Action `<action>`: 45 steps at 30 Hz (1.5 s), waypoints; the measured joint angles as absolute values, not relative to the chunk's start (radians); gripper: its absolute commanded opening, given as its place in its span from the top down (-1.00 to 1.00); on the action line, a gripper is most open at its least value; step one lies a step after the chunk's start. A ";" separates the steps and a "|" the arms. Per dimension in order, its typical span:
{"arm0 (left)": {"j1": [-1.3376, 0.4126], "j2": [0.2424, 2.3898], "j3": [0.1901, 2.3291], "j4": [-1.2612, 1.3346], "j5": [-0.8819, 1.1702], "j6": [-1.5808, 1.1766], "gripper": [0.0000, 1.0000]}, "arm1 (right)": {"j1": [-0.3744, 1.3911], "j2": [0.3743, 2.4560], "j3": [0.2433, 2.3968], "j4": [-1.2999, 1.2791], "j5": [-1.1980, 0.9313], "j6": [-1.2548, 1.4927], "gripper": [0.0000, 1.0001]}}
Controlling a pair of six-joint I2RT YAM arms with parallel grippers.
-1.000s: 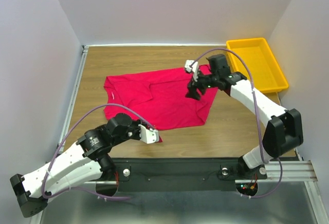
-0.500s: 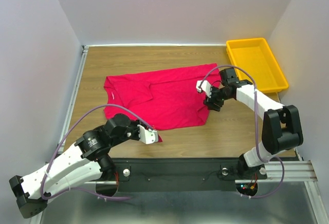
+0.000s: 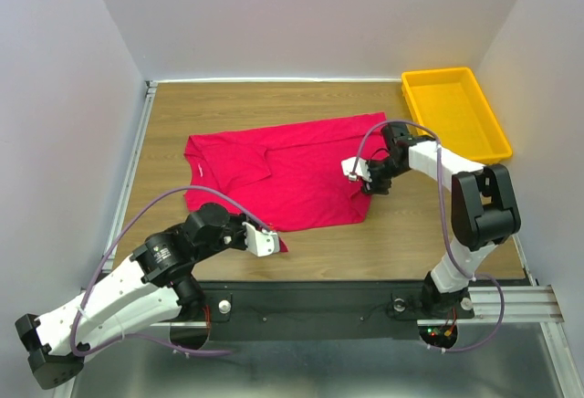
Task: Fold and stack the t-shirts
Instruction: Fold the tshirt
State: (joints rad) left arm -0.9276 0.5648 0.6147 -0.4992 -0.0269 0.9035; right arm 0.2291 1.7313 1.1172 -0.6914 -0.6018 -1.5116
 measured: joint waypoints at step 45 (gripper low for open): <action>-0.928 0.523 0.615 -0.504 -0.041 0.864 1.00 | 0.229 1.812 1.261 -0.762 -0.558 -1.434 0.99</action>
State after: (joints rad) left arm -0.9276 0.5232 0.6151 -0.5041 -0.0414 0.8639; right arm 0.2287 1.8122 1.2610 -0.7624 -0.5575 -1.4342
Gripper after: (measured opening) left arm 0.058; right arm 0.023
